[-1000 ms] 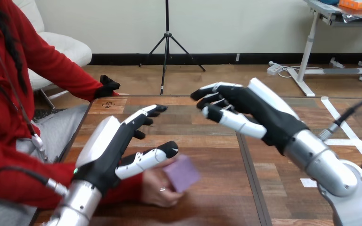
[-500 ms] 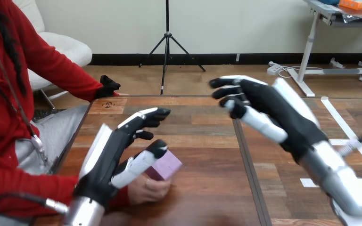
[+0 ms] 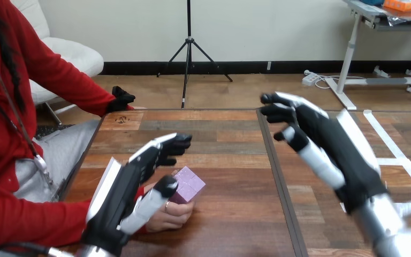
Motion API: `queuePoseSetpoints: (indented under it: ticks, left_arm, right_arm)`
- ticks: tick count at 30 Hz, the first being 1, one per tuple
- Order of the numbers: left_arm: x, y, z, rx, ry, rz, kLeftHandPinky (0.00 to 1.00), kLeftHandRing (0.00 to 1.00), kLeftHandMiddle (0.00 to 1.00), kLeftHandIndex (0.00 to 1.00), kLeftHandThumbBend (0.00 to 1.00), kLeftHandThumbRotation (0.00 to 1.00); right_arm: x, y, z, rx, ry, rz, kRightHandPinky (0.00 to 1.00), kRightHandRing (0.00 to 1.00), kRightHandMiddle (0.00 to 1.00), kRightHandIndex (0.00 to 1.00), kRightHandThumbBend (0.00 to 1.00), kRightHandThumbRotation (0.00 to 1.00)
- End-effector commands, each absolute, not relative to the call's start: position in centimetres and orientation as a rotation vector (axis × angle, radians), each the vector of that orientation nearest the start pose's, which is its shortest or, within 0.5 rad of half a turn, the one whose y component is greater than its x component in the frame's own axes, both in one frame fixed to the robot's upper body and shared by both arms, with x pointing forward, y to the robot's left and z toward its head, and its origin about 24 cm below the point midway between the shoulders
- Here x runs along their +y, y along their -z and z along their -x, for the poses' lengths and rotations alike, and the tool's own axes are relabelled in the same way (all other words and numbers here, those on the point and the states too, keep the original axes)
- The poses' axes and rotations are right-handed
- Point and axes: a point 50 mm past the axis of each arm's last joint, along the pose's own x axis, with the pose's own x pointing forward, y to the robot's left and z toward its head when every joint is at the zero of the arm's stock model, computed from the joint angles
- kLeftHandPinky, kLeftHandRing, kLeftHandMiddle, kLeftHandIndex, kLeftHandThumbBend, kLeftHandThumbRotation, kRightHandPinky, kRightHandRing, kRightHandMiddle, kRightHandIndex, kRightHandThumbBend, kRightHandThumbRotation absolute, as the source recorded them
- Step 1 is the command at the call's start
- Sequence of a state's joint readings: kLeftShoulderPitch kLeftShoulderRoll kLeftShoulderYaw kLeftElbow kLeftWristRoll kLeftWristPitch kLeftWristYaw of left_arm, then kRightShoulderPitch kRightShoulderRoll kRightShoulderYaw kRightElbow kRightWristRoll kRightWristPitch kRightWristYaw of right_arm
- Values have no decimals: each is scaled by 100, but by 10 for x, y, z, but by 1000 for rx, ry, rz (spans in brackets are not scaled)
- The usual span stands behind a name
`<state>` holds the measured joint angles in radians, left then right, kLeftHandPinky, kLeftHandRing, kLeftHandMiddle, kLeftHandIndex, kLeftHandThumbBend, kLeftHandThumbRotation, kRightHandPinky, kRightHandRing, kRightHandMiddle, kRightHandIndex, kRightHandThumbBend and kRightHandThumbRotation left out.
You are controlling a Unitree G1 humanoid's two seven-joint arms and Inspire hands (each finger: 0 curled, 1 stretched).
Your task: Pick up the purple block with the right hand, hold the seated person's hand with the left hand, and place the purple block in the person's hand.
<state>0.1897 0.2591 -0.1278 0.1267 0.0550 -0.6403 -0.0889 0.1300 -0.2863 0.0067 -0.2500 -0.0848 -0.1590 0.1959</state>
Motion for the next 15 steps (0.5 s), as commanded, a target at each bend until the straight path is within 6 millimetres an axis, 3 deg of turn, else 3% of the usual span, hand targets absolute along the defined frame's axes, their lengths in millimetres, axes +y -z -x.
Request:
queuePoseSetpoints:
  ticks: [1,15]
  left_arm:
    - [170,-35,-198,-330,255,-227,78,81,81,80,89,100]
    - [170,-37,-189,-324,263,-116,76,79,79,79,83,100]
  right_arm:
    - [-171,-92,-214,-309,-221,309,73,82,82,81,95,100]
    - [-162,-71,-196,-269,-223,121,73,79,80,81,91,100]
